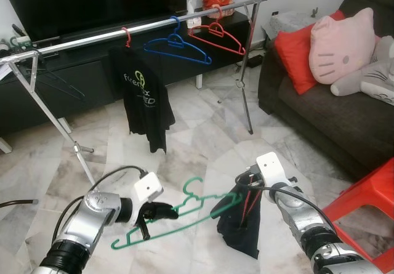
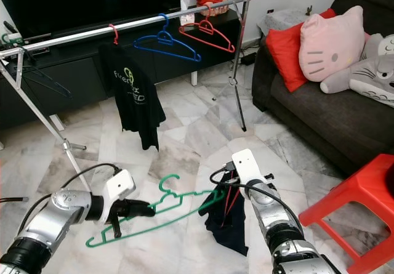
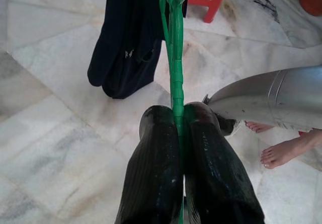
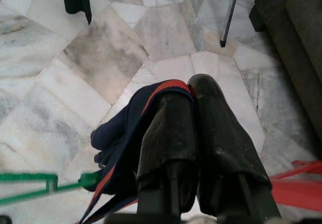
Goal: Hang hanger
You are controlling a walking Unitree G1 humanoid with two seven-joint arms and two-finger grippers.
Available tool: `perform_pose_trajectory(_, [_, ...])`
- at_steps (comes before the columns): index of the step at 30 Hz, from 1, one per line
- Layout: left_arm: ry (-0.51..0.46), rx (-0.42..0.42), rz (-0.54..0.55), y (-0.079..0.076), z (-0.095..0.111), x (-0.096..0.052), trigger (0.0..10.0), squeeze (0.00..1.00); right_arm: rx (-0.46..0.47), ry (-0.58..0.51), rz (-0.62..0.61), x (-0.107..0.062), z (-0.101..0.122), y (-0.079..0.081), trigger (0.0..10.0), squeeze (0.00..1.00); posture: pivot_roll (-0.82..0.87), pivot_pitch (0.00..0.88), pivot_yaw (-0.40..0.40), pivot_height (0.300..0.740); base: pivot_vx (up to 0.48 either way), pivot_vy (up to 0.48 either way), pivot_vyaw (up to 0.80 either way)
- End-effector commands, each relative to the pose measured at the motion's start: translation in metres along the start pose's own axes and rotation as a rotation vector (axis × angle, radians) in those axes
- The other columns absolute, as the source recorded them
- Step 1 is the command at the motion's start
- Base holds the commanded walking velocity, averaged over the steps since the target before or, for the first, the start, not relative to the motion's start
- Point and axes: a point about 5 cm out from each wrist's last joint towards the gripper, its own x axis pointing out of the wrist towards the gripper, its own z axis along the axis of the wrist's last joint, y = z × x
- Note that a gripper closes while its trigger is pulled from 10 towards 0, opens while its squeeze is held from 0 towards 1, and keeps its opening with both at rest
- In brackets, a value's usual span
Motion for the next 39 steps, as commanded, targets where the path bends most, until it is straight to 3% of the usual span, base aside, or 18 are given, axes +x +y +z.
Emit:
perform_pose_trajectory(1, [0.006, 0.013, -0.016, -0.002, 0.003, -0.004, 10.0, 0.0, 0.002, -0.033, -0.011, 0.001, 0.009, -0.002, 10.0, 0.0, -0.1, 0.0, 0.016, 0.74, 0.0, 0.0, 0.0])
perform_pose_trajectory(11, [0.04, 0.021, -0.04, -0.006, 0.005, -0.011, 10.0, 0.0, 0.001, -0.012, -0.018, -0.001, 0.003, -0.003, 10.0, 0.0, -0.1, 0.0, 0.014, 0.74, 0.0, 0.0, 0.0])
perform_pose_trajectory(39, [0.013, 0.02, -0.053, -0.016, 0.016, -0.001, 10.0, 0.0, 0.016, -0.009, 0.0, 0.0, 0.001, 0.009, 10.0, 0.0, -0.09, 0.0, 0.007, 0.74, 0.0, 0.0, 0.0])
